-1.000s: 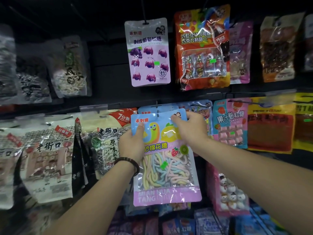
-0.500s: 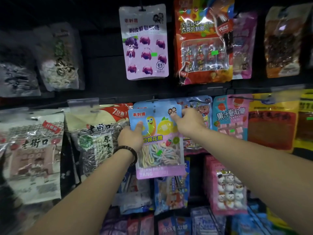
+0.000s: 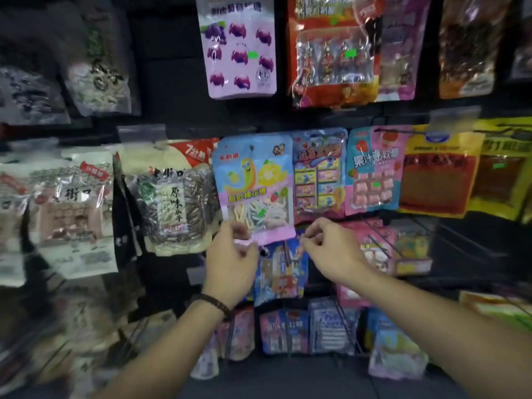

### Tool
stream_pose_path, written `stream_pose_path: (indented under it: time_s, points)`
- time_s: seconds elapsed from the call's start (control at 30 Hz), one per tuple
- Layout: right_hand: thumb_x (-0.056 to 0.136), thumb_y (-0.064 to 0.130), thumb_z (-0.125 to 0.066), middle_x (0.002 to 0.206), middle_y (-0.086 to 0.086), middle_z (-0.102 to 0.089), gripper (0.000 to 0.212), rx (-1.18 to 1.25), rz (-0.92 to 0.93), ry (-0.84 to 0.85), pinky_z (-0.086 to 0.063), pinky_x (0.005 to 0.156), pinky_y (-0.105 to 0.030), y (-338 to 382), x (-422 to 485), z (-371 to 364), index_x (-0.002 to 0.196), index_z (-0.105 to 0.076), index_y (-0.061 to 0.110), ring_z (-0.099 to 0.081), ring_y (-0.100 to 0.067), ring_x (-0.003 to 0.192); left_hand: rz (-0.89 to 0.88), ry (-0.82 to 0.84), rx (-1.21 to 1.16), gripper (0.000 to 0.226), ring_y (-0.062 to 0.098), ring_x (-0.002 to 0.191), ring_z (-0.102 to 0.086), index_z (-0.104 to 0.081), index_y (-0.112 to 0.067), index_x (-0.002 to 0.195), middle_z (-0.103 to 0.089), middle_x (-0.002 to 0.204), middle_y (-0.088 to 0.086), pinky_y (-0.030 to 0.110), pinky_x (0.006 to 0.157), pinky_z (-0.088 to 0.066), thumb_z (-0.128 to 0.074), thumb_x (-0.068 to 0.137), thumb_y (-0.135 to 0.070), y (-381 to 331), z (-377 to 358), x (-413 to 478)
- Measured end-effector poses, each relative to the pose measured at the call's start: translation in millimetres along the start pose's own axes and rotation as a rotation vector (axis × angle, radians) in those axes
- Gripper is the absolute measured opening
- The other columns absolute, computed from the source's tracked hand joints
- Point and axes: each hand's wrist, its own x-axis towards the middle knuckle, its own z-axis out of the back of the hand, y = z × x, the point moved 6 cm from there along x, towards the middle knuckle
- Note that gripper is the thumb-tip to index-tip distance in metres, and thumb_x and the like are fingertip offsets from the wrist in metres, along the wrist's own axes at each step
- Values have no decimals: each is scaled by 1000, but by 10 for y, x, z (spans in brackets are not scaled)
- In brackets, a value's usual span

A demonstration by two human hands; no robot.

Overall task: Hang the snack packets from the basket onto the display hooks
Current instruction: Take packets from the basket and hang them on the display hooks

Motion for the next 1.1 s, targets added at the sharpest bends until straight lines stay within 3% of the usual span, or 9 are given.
stream_pose_path:
  time_s: [0.07,0.17,0.27,0.43,0.57,0.7,0.83,0.97,1.1]
  points:
    - [103,34,-65,83,5,-70,11,-144,36,71,-50,53,-27,-277,-360,-258,95,-59,28,-63,-13,65,-91,155,25,10,8,77,-65,-63,-22,103,-66,90,-14,18,67,-51,-70,99,-17,35,-106,-489]
    - [97,38,-65,88,8,-72,9,-259,68,134,-60,71,-40,-732,-848,-645,94,-61,29,-70,-18,82,-146,377,122,12,12,77,-65,-65,-28,98,-66,88,-17,20,67,-52,-70,99,-17,370,-314,-1129]
    - [94,34,-65,83,6,-75,9,-210,-12,191,-58,71,-38,-1210,-1322,-995,90,-63,26,-72,-21,81,-120,537,199,11,6,75,-62,-67,-27,97,-62,82,-20,13,67,-45,-71,96,-17,850,-537,-1727]
    - [96,23,-68,79,2,-76,13,-66,-320,358,-56,67,-33,-2124,-2079,-1643,83,-67,26,-72,-22,76,36,740,274,6,8,79,-71,-66,-33,95,-71,84,-16,26,75,-53,-71,96,-29,1610,-910,-2633]
    - [94,24,-72,85,-7,-77,15,60,-714,520,-62,74,-37,-2880,-2704,-2150,88,-76,11,-78,-32,84,195,848,251,8,2,75,-64,-70,-29,102,-72,99,-15,27,82,-54,-72,96,-24,2162,-1098,-3229]
    - [95,23,-76,102,-13,-77,10,188,-1075,553,-63,85,-47,-3403,-3285,-2500,92,-71,14,-73,-30,90,355,938,302,17,19,94,-71,-73,-19,110,-72,103,-7,38,94,-58,-70,93,-21,2612,-1192,-3643]
    - [96,16,-76,108,-11,-73,12,212,-1222,477,-61,94,-51,-3725,-3510,-2661,104,-67,13,-67,-28,96,382,948,289,16,21,97,-71,-72,-17,112,-76,110,-1,30,94,-55,-70,96,-19,2636,-1307,-3631]
    - [94,13,-80,92,-3,-67,22,243,-1257,453,-52,83,-40,-3917,-3524,-2721,110,-65,16,-60,-18,77,342,1022,359,15,33,89,-72,-69,-17,101,-76,100,9,43,83,-58,-60,98,-29,2729,-1389,-3691]
    - [83,16,-86,107,-14,-79,39,282,-1312,511,-62,88,-42,-4102,-3586,-2916,119,-74,6,-75,-30,91,376,1056,388,17,33,91,-72,-68,-22,101,-76,100,10,38,82,-57,-56,98,-33,2807,-1436,-3704]
